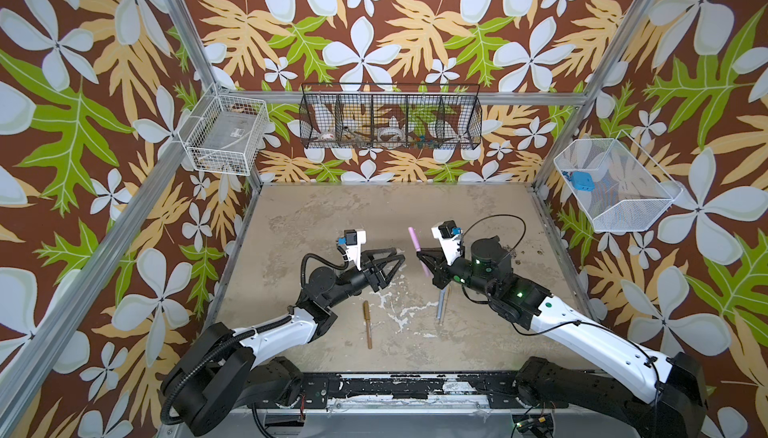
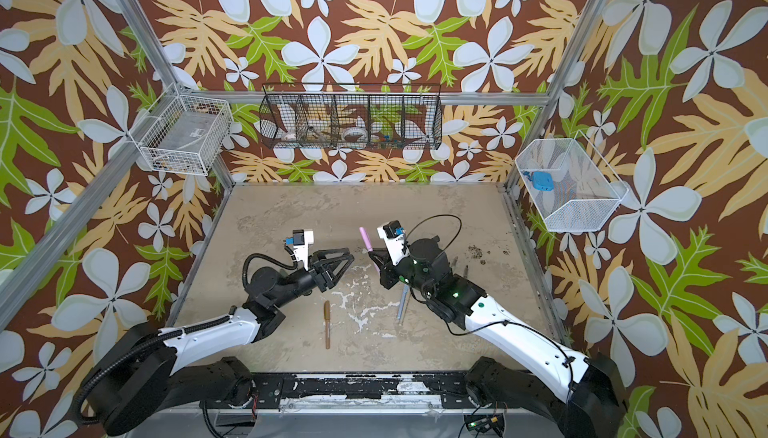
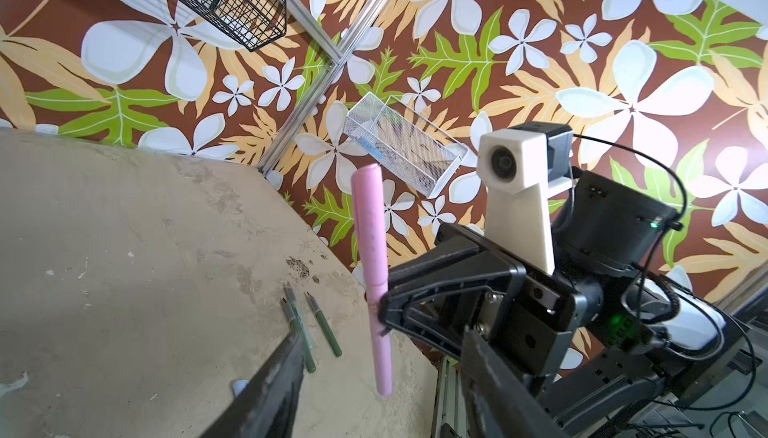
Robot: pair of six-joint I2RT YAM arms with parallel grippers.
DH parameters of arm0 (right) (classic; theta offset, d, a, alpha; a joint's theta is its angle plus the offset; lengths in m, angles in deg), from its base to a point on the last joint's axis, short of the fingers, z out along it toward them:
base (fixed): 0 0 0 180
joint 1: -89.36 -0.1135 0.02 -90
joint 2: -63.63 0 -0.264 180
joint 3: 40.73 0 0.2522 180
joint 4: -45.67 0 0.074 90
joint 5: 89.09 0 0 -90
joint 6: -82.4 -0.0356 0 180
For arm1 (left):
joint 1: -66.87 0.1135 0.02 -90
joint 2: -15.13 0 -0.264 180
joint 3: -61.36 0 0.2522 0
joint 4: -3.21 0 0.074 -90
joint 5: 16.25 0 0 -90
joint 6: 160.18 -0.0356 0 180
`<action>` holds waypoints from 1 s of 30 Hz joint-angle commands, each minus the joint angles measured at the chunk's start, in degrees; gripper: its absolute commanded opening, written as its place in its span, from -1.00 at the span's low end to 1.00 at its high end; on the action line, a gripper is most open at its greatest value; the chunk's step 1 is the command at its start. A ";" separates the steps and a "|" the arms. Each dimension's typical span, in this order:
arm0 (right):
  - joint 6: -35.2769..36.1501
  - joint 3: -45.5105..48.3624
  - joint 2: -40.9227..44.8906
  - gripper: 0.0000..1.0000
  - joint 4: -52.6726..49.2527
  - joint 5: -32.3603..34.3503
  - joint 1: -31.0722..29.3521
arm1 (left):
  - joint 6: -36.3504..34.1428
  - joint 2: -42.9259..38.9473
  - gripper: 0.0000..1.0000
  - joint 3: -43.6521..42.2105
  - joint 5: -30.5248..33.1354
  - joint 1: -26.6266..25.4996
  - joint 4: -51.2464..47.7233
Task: Open the pen caps
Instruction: 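Lift the pink pen upright with the right gripper while the left gripper approaches, then close the left gripper on the pink cap above the right gripper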
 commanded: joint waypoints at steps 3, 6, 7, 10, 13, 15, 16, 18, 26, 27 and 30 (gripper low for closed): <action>3.73 7.51 0.37 -0.88 15.54 -10.34 0.07 | 3.34 3.67 0.17 -2.41 -7.22 2.77 20.13; 3.94 11.52 0.50 -0.89 20.56 -10.68 0.04 | -0.03 3.17 0.14 -0.90 -8.64 2.59 12.36; 3.61 12.44 0.45 -0.89 21.79 -10.84 0.05 | -0.72 2.74 0.14 -1.37 -7.96 2.61 12.05; 2.70 13.28 -0.18 -0.88 23.58 -13.33 0.02 | -3.00 1.49 0.15 -1.58 -6.83 2.61 8.52; 1.93 14.45 -0.83 -0.88 25.90 -13.56 0.01 | -4.04 1.25 0.14 -1.17 -7.76 2.29 6.38; 1.50 14.37 -1.46 -0.88 26.60 -14.65 0.01 | -4.63 1.12 0.14 -1.57 -7.79 1.86 5.64; 1.35 14.36 -1.76 -0.87 26.91 -15.44 -0.05 | -5.17 1.22 0.14 -1.34 -7.78 1.64 4.69; 1.04 14.54 -2.54 -0.87 28.03 -16.64 -0.07 | -6.78 1.27 0.13 -0.58 -8.31 0.90 2.88; 0.51 15.31 -3.72 -0.87 30.35 -19.29 0.00 | -8.17 -1.62 0.01 -0.33 -7.06 -0.37 -1.33; 0.34 15.60 -3.71 -0.87 30.71 -19.67 0.00 | -8.63 -1.99 -0.01 -0.34 -6.57 -0.48 -2.07; 0.20 15.79 -4.05 -0.86 31.58 -20.20 -0.01 | -8.83 -1.90 -0.05 -0.19 -6.13 -0.61 -2.65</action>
